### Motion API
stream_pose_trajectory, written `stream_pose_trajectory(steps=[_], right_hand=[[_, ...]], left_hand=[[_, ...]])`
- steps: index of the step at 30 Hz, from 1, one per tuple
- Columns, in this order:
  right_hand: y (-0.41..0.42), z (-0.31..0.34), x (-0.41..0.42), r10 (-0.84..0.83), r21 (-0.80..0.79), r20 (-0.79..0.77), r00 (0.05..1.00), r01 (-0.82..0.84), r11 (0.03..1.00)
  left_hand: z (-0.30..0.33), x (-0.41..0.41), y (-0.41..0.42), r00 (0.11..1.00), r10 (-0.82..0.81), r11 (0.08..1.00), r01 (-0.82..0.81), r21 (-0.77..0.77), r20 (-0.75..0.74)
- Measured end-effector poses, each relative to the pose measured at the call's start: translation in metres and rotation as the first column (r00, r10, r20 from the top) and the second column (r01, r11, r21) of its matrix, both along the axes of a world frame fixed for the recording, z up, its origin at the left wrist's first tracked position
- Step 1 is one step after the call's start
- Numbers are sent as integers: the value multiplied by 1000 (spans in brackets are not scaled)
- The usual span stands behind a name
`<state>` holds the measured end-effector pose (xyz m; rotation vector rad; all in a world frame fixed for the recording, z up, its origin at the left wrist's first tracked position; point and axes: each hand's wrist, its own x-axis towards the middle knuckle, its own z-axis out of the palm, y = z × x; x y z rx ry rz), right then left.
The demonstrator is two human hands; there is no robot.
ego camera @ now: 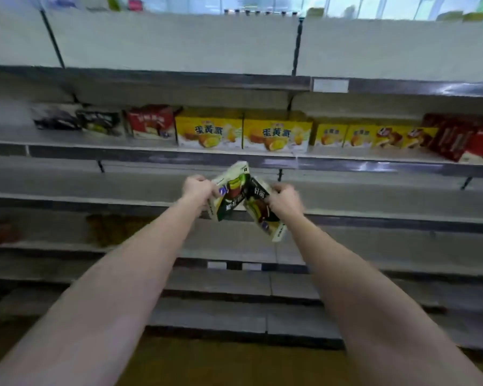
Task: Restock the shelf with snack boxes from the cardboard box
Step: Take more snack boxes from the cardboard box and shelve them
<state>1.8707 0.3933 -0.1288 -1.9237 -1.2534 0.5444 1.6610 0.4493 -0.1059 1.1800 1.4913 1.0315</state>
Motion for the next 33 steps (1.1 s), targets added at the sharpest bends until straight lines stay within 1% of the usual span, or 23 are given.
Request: stream_pose_trajectory(steps=[3, 5, 7, 11, 14, 18, 24, 26, 29, 33], right_hand=[[24, 20, -28, 118, 48, 30, 993, -120, 992], [36, 29, -47, 209, 107, 39, 977, -212, 972], [46, 36, -66, 276, 144, 71, 959, -283, 948], [64, 45, -102, 328, 174, 167, 930, -356, 918], [81, 53, -125, 322, 192, 216, 922, -363, 912], [106, 61, -153, 302, 197, 176, 937, -334, 922], [155, 74, -210, 268, 229, 149, 952, -297, 927], [170, 82, -231, 244, 235, 164, 956, -278, 931], [192, 92, -261, 237, 252, 178, 955, -277, 927], [222, 101, -301, 209, 251, 239, 948, -268, 930]], left_hand=[[19, -35, 0, 991, 107, 994, -108, 6, 85], [30, -51, -7, 979, 164, 985, -168, 24, 122], [34, -67, -8, 978, 184, 981, -189, 36, 102], [41, -100, -2, 973, 218, 974, -222, 51, 70], [52, -120, 6, 964, 231, 969, -240, 59, 131], [63, -152, 34, 941, 256, 956, -281, 88, 223], [73, -207, 92, 941, 239, 958, -268, 98, 239], [75, -229, 114, 935, 241, 959, -271, 86, 259], [82, -262, 142, 942, 225, 966, -249, 67, 248], [92, -306, 175, 952, 210, 969, -232, 79, 221]])
